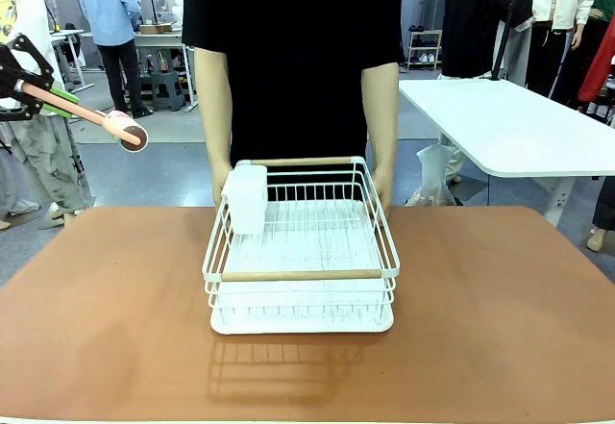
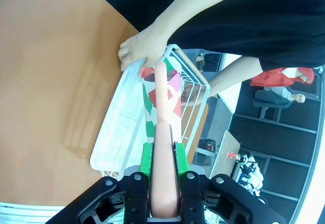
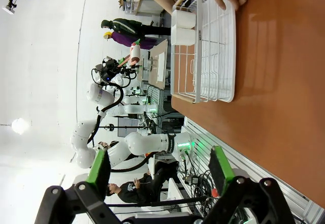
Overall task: Clean the table.
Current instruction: Clean the table with the Lint Roller when the human lifts the Dish drying rack.
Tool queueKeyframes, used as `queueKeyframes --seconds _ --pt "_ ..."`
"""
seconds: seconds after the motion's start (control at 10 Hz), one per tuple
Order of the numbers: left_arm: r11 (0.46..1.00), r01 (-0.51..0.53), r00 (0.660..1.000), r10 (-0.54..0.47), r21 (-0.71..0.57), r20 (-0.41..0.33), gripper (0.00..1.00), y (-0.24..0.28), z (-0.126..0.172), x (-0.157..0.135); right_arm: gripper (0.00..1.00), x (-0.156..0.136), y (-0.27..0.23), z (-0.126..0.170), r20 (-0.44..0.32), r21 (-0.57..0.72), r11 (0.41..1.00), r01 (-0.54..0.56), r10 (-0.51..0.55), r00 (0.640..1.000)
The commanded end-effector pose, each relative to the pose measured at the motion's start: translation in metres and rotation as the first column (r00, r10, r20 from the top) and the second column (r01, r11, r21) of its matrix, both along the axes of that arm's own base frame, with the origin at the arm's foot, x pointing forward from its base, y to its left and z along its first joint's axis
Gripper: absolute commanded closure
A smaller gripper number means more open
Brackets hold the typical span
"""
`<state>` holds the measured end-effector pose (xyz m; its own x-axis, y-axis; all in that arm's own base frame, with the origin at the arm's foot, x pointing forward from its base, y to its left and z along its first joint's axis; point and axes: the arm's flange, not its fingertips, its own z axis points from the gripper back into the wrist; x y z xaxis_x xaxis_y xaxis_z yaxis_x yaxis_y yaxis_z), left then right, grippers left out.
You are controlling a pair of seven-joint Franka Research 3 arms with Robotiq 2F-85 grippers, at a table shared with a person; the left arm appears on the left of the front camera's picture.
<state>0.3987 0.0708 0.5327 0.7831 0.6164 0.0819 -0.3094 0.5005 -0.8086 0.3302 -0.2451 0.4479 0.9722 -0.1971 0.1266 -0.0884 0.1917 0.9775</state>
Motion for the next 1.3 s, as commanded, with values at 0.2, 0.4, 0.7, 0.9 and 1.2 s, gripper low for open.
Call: queueKeyframes --seconds 0.2,0.4,0.7,0.9,1.2 --pt "1.000 -0.021 1.000 0.021 0.007 0.000 1.00 -0.0023 0.0024 0.0009 0.00 -0.0025 0.0010 0.0042 0.007 0.010 1.000 0.000 0.000 1.000" --pt "1.000 -0.021 1.000 0.021 0.007 0.000 1.00 -0.0023 0.0024 0.0009 0.00 -0.0025 0.0010 0.0042 0.007 0.010 1.000 0.000 0.000 1.000" --pt "1.000 -0.021 1.000 0.021 0.007 0.000 1.00 -0.0023 0.0024 0.0009 0.00 -0.0025 0.0010 0.0042 0.007 0.010 1.000 0.000 0.000 1.000" --pt "1.000 -0.021 1.000 0.021 0.007 0.000 1.00 -0.0023 0.0024 0.0009 0.00 -0.0025 0.0010 0.0042 0.007 0.010 1.000 0.000 0.000 1.000" --pt "1.000 -0.021 1.000 0.021 0.007 0.000 1.00 -0.0023 0.0024 0.0009 0.00 -0.0025 0.0010 0.0042 0.007 0.010 1.000 0.000 0.000 1.000"
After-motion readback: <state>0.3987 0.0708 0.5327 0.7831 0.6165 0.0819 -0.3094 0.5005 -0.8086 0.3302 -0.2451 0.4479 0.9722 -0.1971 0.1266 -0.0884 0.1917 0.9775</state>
